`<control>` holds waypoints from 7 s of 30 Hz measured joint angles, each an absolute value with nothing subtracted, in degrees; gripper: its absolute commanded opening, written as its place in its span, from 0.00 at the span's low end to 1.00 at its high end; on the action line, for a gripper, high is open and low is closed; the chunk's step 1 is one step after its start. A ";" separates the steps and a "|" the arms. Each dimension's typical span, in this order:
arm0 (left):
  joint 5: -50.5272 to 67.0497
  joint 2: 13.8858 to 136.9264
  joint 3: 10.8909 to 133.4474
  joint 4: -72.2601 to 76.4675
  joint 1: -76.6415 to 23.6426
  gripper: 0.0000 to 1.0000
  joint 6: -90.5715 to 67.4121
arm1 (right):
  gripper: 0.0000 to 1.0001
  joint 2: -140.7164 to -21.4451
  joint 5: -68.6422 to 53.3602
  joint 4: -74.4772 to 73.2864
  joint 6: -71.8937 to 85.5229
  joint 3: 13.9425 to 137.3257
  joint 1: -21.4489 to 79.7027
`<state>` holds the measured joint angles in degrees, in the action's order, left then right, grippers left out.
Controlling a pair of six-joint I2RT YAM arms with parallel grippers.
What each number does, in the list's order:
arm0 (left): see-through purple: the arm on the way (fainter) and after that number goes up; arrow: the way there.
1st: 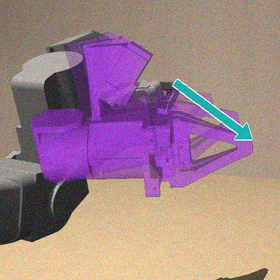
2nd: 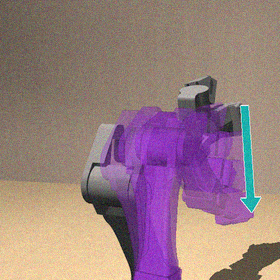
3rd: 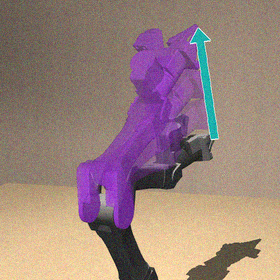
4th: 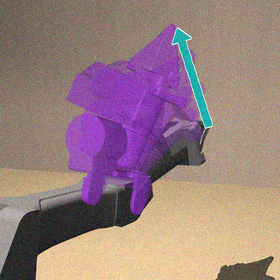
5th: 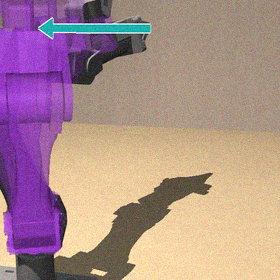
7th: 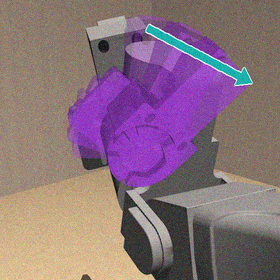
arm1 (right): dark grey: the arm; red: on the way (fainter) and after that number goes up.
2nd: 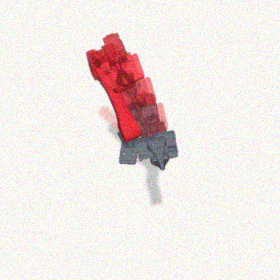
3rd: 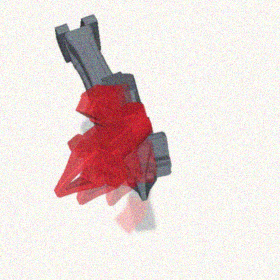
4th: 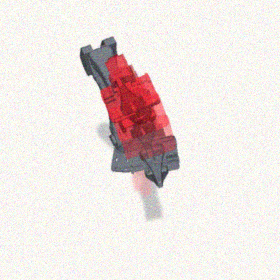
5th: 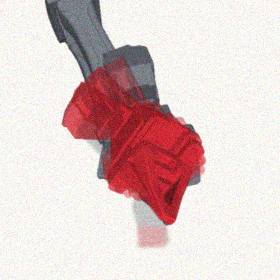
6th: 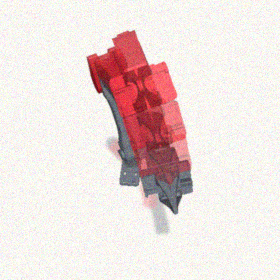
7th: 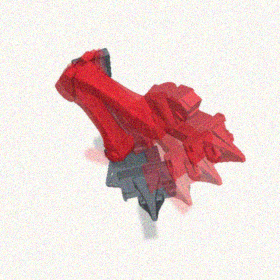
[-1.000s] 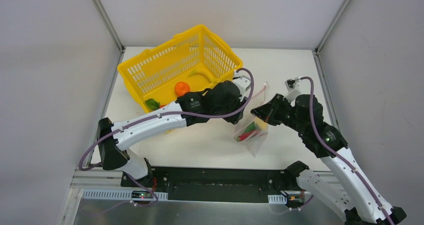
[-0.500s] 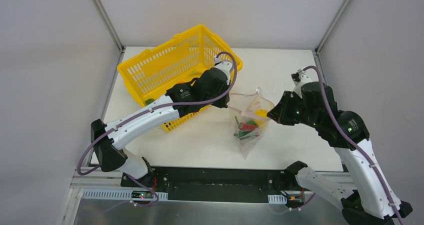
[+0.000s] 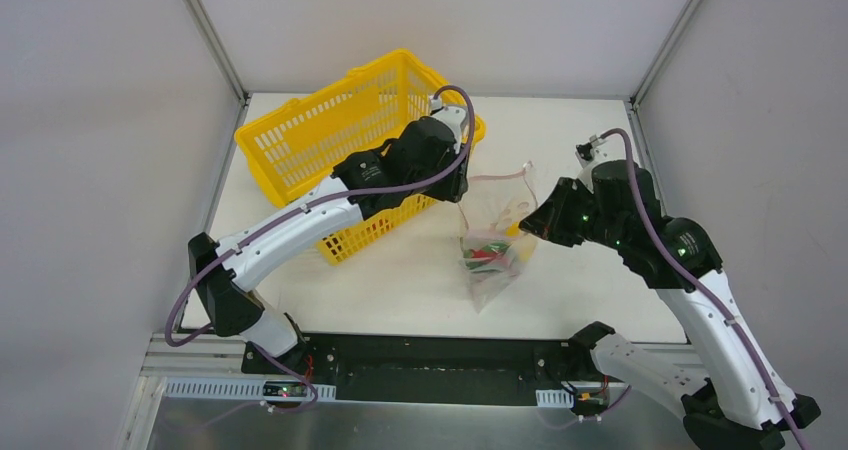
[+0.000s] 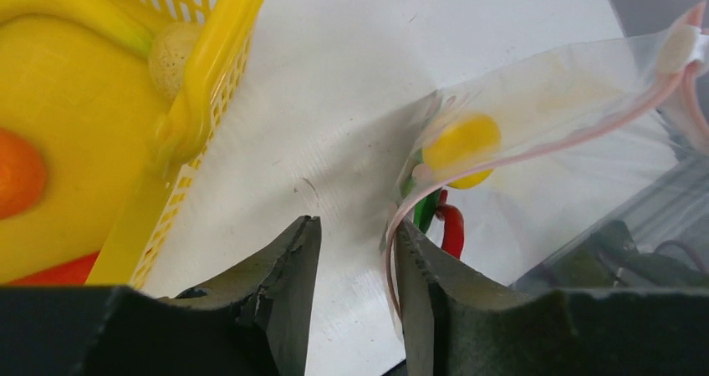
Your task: Place the food in the zip-top bag and seal the zipper
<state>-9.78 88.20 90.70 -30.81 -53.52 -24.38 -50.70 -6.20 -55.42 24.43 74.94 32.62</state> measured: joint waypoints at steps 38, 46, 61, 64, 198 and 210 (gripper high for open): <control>-2.98 91.66 89.36 -34.48 -17.15 0.93 -17.63 | 0.03 -52.84 -8.49 -41.63 29.10 66.35 32.62; -6.44 107.70 88.99 -32.58 -17.67 0.94 -24.75 | 0.04 -49.76 -9.93 -39.53 28.97 64.03 32.62; -12.53 113.99 91.05 -30.22 -17.69 0.94 -31.27 | 0.06 -48.64 -12.58 -36.18 29.17 61.04 32.62; -12.49 115.98 91.05 -30.22 -17.87 0.94 -32.08 | 0.06 -48.62 -12.75 -36.14 29.28 61.04 32.62; -7.77 78.37 80.03 -20.99 -61.17 0.99 -25.82 | 0.08 -40.80 -6.24 -28.51 36.77 53.95 32.62; -13.67 66.78 75.94 -24.73 -47.75 0.99 -20.45 | 0.08 -38.04 -4.89 -28.18 36.25 51.16 32.62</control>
